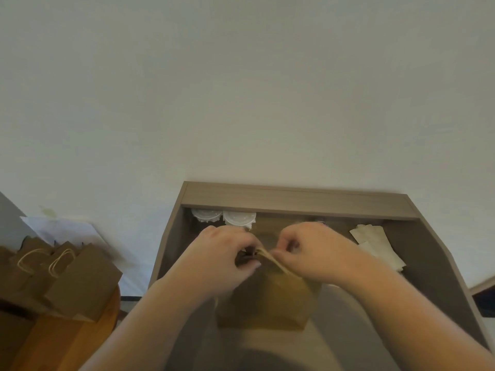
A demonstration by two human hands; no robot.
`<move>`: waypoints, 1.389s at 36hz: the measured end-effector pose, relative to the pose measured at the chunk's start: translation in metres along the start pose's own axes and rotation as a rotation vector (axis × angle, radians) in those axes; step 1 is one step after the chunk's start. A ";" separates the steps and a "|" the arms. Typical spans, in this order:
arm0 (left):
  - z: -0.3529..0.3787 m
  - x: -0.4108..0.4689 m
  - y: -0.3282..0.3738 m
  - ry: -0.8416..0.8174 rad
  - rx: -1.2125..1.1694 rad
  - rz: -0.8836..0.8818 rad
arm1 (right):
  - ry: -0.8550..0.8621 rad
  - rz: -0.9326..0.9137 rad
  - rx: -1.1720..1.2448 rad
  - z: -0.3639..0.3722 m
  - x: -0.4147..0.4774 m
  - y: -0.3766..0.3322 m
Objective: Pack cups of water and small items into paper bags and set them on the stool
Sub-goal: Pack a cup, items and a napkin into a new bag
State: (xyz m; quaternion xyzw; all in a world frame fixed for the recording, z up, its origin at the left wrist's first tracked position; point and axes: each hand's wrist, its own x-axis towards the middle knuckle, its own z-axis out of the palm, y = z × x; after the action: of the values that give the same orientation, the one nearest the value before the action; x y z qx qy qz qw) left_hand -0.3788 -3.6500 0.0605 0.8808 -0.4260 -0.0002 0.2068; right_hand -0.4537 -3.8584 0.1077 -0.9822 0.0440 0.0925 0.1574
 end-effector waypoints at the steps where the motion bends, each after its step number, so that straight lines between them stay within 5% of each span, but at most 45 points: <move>1: -0.002 -0.002 -0.002 0.007 0.003 -0.007 | -0.003 -0.011 0.054 -0.007 -0.004 0.003; 5: -0.006 -0.007 -0.008 0.027 -0.020 -0.045 | -0.086 -0.073 0.423 -0.027 -0.027 0.012; 11: 0.000 -0.012 -0.006 0.022 -0.048 -0.047 | -0.024 -0.251 0.276 -0.019 -0.042 -0.005; 29: 0.000 -0.036 0.013 0.100 -0.266 -0.107 | 0.101 -0.240 0.521 -0.022 -0.037 -0.011; 41: -0.054 -0.095 0.107 0.400 -0.226 -0.296 | -0.026 -0.628 0.614 -0.087 -0.064 -0.033; 50: -0.092 -0.189 0.177 0.653 -0.012 -0.541 | -0.233 -0.969 0.608 -0.106 -0.097 -0.115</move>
State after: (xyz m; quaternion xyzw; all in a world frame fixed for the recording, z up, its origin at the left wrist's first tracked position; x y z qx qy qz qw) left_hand -0.6156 -3.5719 0.1760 0.9134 -0.0917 0.2221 0.3287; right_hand -0.5176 -3.7773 0.2601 -0.7843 -0.4035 0.1007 0.4605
